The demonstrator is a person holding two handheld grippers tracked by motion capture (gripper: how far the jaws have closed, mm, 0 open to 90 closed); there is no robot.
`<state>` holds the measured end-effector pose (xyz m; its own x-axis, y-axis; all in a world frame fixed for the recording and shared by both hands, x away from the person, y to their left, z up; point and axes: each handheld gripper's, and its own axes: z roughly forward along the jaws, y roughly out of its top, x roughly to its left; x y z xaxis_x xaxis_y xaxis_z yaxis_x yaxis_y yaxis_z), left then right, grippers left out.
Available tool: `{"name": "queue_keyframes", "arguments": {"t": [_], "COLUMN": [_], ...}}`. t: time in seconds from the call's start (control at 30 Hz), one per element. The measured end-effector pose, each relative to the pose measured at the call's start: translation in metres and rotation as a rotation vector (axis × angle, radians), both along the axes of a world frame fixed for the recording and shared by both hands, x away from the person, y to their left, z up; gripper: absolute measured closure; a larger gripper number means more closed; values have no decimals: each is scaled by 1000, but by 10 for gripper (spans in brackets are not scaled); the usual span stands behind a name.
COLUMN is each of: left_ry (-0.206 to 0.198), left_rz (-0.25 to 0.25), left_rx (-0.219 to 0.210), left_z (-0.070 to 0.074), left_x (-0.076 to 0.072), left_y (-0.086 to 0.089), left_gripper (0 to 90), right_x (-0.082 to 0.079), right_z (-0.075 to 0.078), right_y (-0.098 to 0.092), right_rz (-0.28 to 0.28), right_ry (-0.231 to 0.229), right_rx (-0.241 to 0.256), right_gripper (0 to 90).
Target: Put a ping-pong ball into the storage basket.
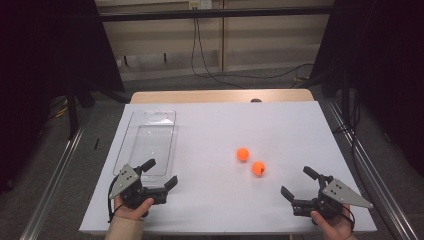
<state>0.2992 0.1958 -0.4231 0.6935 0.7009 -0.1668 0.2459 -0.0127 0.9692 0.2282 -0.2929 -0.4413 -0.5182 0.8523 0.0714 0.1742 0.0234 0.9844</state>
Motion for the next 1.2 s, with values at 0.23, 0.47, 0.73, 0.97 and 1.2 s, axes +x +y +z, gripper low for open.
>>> {"name": "queue_keyframes", "arguments": {"t": [0.23, 0.47, 0.73, 0.97, 1.2], "left_ry": [11, 15, 21, 32, 38], "left_rz": [-13, -21, -33, -42, -54], "left_rx": [2, 4, 2, 4, 9], "left_z": [2, 3, 4, 5, 5], "left_x": [3, 5, 7, 9, 10], "left_y": [-9, -17, -27, -35, -41], "left_gripper": [15, 15, 16, 16, 16], "right_x": [0, 0, 0, 0, 0], "right_z": [0, 0, 0, -1, -1], "right_y": [-1, 0, 0, 0, 0], "right_rz": [2, 1, 2, 3, 6], "right_ry": [0, 3, 7, 8, 7], "right_rx": [-3, -2, 2, 3, -2], "right_gripper": [2, 3, 5, 5, 6]}}
